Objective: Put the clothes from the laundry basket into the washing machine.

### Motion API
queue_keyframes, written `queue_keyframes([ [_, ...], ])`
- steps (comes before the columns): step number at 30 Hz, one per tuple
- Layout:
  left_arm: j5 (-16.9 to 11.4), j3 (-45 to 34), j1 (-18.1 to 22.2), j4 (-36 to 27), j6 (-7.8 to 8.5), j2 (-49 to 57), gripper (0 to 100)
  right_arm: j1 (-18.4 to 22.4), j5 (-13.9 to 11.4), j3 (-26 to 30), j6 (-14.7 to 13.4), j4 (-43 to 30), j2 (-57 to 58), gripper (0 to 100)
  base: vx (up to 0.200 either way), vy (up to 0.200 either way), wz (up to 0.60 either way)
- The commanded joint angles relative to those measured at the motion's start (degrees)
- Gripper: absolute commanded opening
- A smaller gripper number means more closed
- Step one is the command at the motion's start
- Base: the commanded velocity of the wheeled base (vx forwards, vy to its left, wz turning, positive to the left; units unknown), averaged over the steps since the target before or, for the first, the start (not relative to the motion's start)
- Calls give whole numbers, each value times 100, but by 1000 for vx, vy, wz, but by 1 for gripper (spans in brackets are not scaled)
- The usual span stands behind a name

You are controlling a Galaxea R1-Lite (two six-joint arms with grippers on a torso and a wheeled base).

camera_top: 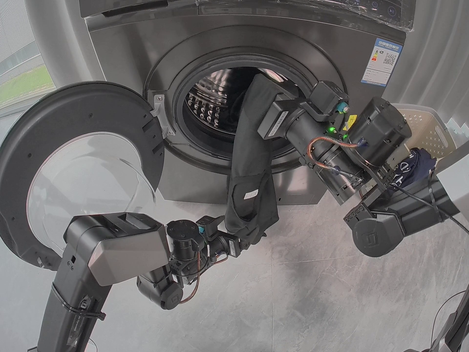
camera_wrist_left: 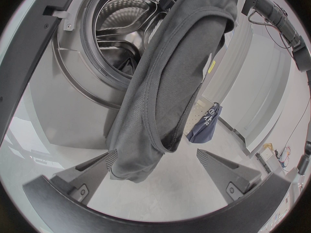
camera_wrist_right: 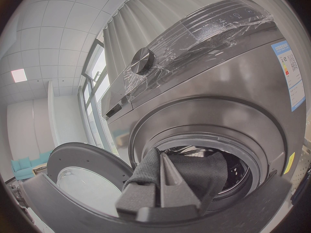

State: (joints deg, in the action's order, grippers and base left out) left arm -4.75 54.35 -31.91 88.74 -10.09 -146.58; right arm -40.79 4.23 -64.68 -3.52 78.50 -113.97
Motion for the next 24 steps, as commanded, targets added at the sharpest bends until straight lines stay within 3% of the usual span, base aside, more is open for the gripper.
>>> queue_keyframes([
  [1,-17,463,-8,3,-10,-389,100,-8,-1,17,-8,17,-2,0,0,0,0],
  [10,36,1175,-8,3,-1,-811,100,-8,-1,61,-8,52,6,0,0,0,0],
  [11,54,1219,1,-5,-1,-820,0,-8,-1,61,-8,52,15,0,0,0,0],
  [19,344,1509,89,-5,25,-811,0,10,-1,105,-8,52,59,0,0,0,0],
  [23,493,1359,159,12,43,-530,0,89,-1,272,-8,69,173,0,0,0,0],
  [24,519,1008,186,21,16,-134,0,159,-1,360,-8,61,217,0,0,0,0],
])
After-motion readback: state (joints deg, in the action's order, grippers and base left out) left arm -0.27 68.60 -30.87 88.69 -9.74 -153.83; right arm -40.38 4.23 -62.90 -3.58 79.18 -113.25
